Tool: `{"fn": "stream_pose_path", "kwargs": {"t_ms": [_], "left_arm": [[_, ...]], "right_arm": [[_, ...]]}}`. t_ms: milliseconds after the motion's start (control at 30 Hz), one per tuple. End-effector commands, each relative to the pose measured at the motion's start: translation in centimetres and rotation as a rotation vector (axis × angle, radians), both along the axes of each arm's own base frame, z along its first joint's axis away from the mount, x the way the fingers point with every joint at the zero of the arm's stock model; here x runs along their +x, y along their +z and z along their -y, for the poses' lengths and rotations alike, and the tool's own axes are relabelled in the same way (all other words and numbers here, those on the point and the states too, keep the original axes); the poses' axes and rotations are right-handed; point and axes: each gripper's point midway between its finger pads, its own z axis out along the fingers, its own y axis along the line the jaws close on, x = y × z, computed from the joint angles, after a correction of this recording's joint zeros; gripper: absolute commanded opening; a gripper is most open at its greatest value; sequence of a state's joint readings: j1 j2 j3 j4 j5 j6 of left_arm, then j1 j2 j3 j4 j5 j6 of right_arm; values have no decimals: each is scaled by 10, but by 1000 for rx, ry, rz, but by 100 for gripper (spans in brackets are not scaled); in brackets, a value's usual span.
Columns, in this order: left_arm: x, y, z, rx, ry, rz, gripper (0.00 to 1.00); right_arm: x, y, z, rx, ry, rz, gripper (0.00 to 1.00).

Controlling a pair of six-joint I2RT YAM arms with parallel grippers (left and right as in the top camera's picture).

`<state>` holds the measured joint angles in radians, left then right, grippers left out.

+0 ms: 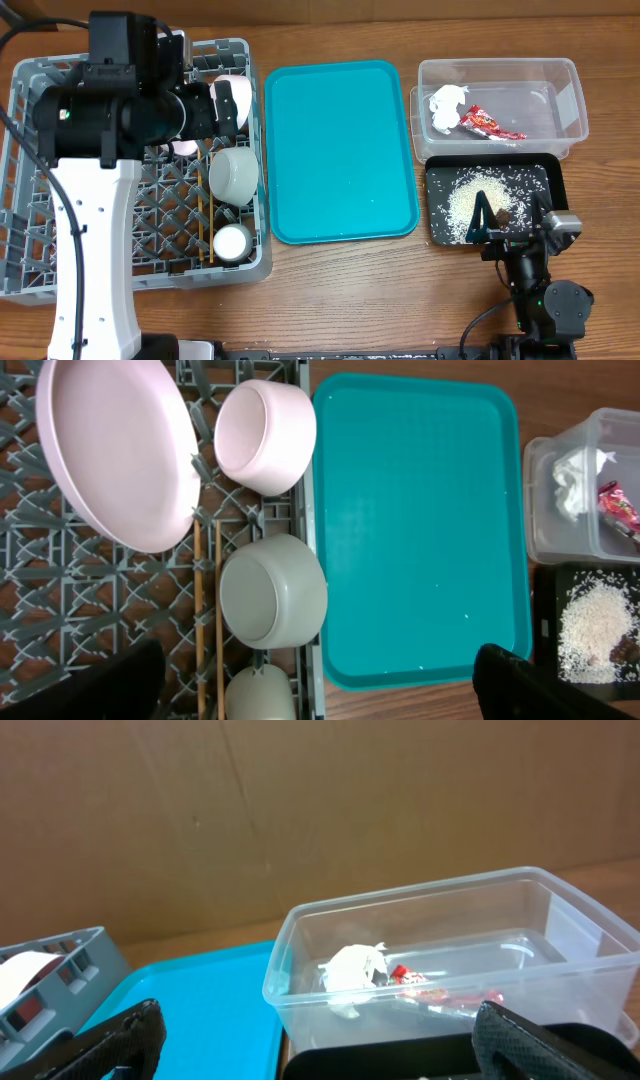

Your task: Sort waste into correct bins and load items into the dishwasher

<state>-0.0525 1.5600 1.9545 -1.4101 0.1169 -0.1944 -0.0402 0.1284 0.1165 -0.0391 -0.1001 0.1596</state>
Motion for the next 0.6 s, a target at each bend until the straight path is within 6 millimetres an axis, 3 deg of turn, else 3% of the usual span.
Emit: {"fn": "stream_pose_path", "kwargs": {"t_ms": [0, 233, 400, 500, 567], "left_arm": [[7, -12, 4, 4, -23, -35, 100], [17, -31, 5, 6, -23, -91, 100], [24, -46, 5, 8, -23, -132, 100], [27, -53, 5, 10, -23, -151, 100], [29, -57, 5, 10, -23, -163, 100]], "right_arm": [[-1, -7, 2, 1, -7, 23, 100], [-1, -24, 2, 3, -11, 20, 100], [-3, -18, 3, -2, -14, 43, 100], [-3, -34, -1, 4, 5, -20, 100], [-3, -33, -1, 9, 9, -17, 100]]}}
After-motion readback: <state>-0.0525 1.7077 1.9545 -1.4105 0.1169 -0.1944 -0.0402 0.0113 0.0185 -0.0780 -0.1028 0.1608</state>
